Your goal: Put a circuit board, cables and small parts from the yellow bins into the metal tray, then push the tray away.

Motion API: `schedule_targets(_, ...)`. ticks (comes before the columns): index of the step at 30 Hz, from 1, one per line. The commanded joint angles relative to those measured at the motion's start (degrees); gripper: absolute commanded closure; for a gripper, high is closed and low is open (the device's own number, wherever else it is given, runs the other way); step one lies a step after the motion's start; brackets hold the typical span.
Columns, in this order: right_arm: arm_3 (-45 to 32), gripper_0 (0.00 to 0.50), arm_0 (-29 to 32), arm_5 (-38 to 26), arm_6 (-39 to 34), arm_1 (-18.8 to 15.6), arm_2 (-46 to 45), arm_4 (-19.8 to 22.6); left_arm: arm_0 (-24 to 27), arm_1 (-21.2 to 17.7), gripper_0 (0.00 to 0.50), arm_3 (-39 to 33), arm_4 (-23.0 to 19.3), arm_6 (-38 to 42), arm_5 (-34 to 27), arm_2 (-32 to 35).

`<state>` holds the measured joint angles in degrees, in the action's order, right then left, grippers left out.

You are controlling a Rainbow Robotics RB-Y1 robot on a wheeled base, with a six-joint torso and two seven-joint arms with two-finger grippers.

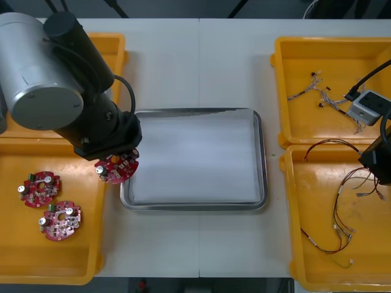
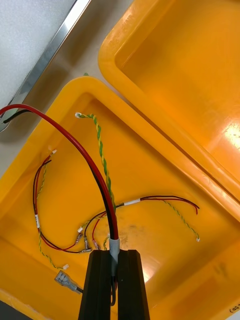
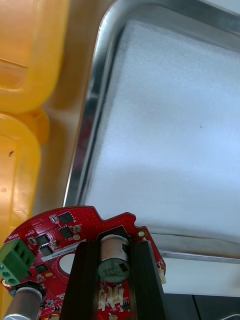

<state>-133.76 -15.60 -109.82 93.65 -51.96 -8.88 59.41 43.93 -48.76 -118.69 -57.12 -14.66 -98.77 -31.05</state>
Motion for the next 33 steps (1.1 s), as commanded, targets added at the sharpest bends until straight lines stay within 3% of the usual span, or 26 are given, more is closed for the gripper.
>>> schedule_targets(1, -0.3, 0.500, -1.4, -0.2, 0.7, -2.3, 0.4, -0.4, 2.9, 3.9, 0.500, -1.8, 3.9, 1.7, -0.6, -2.6)
schedule_targets(8, -0.3, 0.500, -1.4, -0.2, 0.7, -2.3, 0.4, -0.4, 3.3, 7.9, 0.500, 0.8, 10.3, 2.4, 0.2, -7.4)
schedule_targets(20, -0.3, 0.500, -1.4, -0.2, 0.7, -2.3, 0.4, -0.4, 4.2, 13.2, 0.500, 6.4, 15.9, 3.1, 1.6, -12.0)
schedule_targets(33, -0.3, 0.500, -1.4, -0.2, 0.7, -2.3, 0.4, -0.4, 4.2, 15.7, 0.500, 12.6, 18.8, 3.9, 6.1, -15.3)
